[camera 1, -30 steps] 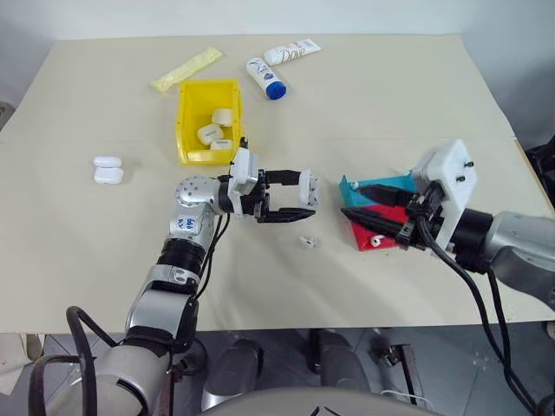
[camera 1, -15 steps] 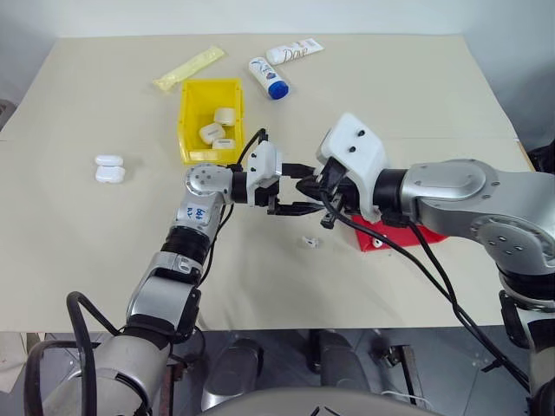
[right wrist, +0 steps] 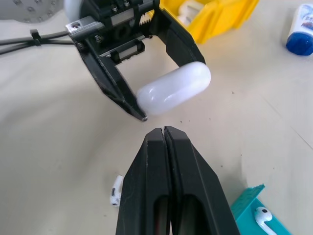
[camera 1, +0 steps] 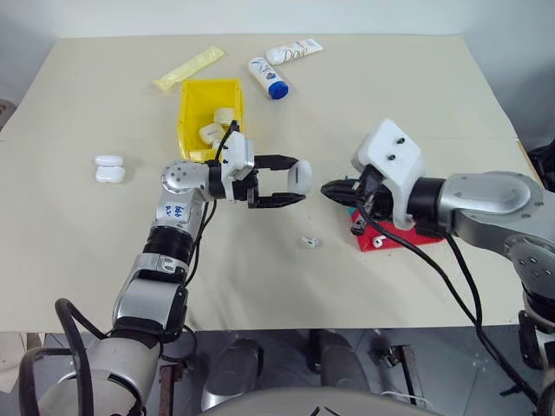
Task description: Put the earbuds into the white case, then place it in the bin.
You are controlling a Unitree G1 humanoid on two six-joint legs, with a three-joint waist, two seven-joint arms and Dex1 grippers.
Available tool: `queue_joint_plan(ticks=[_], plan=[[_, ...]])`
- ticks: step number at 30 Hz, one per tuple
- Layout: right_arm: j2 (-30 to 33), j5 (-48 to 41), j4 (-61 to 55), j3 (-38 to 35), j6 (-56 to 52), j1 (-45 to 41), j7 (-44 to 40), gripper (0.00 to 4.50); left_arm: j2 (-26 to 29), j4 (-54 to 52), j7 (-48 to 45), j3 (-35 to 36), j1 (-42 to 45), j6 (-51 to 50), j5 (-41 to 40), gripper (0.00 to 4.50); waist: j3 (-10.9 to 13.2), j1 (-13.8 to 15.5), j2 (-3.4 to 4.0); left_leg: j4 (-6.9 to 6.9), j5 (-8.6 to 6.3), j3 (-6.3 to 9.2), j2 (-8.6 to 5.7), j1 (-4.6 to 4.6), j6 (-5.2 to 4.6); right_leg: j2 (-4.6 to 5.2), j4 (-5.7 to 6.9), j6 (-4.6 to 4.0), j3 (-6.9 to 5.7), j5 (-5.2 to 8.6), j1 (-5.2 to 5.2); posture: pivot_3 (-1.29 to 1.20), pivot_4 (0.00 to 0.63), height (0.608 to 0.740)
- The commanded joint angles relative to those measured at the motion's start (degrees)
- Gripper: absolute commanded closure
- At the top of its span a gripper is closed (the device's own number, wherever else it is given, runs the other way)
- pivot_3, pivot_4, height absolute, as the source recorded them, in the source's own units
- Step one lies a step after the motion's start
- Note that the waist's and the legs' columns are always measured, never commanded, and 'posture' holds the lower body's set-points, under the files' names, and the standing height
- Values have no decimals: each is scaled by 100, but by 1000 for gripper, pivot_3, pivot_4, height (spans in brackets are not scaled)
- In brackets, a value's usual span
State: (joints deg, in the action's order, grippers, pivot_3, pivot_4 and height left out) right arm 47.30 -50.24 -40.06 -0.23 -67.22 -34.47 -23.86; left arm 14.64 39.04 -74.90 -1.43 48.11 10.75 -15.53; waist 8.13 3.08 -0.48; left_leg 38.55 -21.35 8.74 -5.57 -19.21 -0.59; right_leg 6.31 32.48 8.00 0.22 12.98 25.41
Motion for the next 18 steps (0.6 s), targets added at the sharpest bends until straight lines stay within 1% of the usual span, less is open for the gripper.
queue_joint_plan(ticks=[1,2,4,7,8,10,13,14,18], plan=[[-265,-757,27,-1444,623,907,-583,4051,280,-230,176,260,-56,-310,-189,1674,-4,-1,-10,-2,0,2,2,1,0,-2,-3,0,-3,0,-4,0,150,740],[-251,-848,122,-1635,712,1205,-810,3911,355,-203,228,300,-61,-346,-172,1674,-4,-8,-11,-2,0,0,2,2,0,-2,-3,1,-1,0,-4,0,150,740],[-91,-778,134,-1763,983,1746,-1328,3227,507,-83,378,384,-50,-351,-113,1674,-4,-16,-10,0,0,-3,1,6,-1,-2,2,2,2,-1,-5,0,150,740],[-80,-902,198,-1945,1235,2130,-1712,2254,652,137,880,537,100,-335,15,1674,-3,-24,-9,-1,0,-4,4,8,-1,-5,4,1,2,-1,-4,0,150,740],[-60,-865,202,-1955,1315,2212,-1784,1831,681,242,1133,579,174,-327,84,1674,-3,-21,-9,-1,0,-4,6,8,-1,-6,4,1,2,-1,-4,0,150,740],[-56,-757,254,-1979,1445,2314,-1806,1227,741,548,1722,642,354,-231,267,1674,-3,-17,-10,0,0,-4,5,8,-1,-5,4,2,2,-1,-4,0,150,740],[-88,-716,287,-2056,1599,2426,-1732,135,848,1067,2694,694,667,-205,583,1674,-1,-2,-13,2,0,-4,3,8,-1,-4,4,2,3,-1,-4,0,150,740],[-98,-711,283,-2080,1645,2466,-1704,39,877,1229,2996,711,770,-145,671,1674,-1,-2,-14,2,0,-4,1,7,-1,-3,4,2,2,-1,-4,0,150,740],[-141,-680,243,-2203,1813,2677,-1547,39,965,1944,3880,825,1276,97,855,1674,1,15,-17,3,0,-3,-1,6,0,-1,4,3,2,-2,-4,0,150,740]])
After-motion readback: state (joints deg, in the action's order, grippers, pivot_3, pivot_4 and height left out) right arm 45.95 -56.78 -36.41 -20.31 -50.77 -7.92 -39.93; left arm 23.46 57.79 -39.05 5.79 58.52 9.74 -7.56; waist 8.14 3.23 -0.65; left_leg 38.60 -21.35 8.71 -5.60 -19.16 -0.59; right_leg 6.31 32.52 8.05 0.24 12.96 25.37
